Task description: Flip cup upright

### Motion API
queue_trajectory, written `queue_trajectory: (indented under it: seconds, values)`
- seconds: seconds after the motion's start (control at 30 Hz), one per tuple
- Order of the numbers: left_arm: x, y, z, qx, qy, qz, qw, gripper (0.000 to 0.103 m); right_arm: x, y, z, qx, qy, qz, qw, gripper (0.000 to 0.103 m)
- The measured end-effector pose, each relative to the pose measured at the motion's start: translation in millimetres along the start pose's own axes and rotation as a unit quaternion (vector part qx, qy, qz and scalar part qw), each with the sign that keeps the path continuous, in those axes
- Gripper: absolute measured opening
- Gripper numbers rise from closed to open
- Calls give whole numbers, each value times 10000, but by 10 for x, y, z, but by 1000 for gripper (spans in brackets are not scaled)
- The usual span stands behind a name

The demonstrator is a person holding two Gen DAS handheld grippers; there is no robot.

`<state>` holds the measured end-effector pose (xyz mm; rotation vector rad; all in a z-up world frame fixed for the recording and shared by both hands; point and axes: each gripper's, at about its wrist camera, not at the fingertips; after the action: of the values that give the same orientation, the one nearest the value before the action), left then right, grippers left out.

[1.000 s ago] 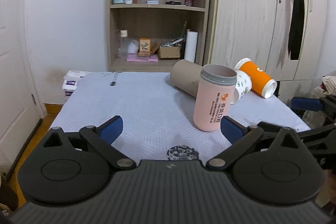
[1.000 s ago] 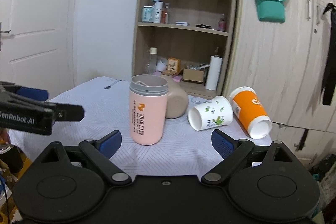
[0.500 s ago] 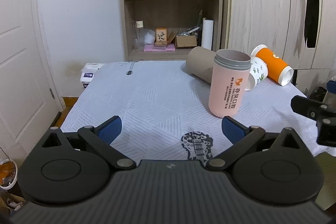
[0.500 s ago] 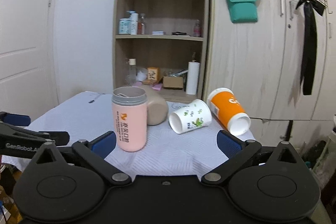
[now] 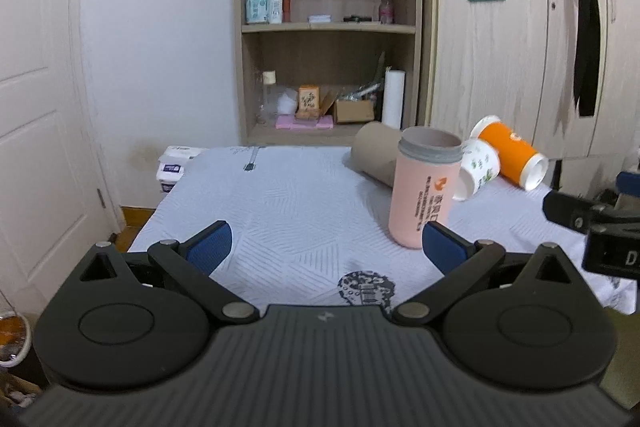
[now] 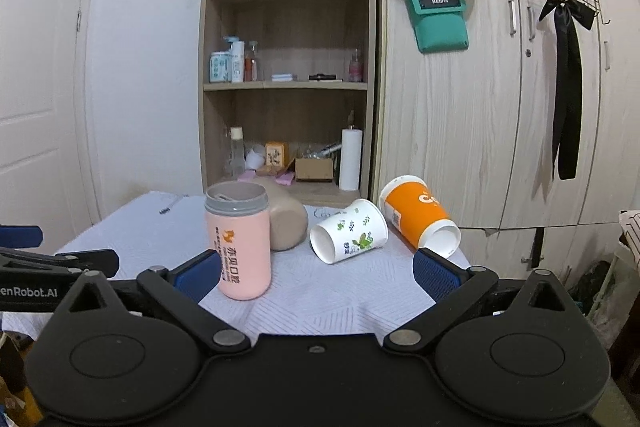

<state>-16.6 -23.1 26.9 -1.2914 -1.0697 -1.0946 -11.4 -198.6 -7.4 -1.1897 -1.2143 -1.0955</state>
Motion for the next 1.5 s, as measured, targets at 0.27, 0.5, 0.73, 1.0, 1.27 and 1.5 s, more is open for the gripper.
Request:
queue_trajectory:
  seconds: [0.27,0.5,0.73,1.0,1.27,1.5]
  values:
    - [6,-121,43,130,39,-230,9996,103,-5,-35,32,-28,-39,-41,10000,103]
    - [-42,-131,29,300,179,-341,9988,103,-26,-31,33,-69,-76,-16,9999,103]
    - [-70,-121,38,285,233,-246,9990,103,-33,-54,50,-143,-111,-20,9998,103]
    - [-105,-102,15,337,306,-196,9988,103,-52,-45,96,-116,-202,-4,9997,103]
    - [-128,-36,-23,360,414,14,9985,103,-58,-28,58,-153,-143,30,9998,103]
    - [-131,-1,-46,375,456,110,9982,103,-66,-24,43,-156,-162,33,9997,103]
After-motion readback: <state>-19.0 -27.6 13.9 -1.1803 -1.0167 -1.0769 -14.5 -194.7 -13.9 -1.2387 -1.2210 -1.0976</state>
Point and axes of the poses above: each gripper's, at about its wrist camera, not at the fingertips, and y roughly the way its jaws point, z to its left, x to its top, and after that the axes turned 13 degrees about -z, right-handed
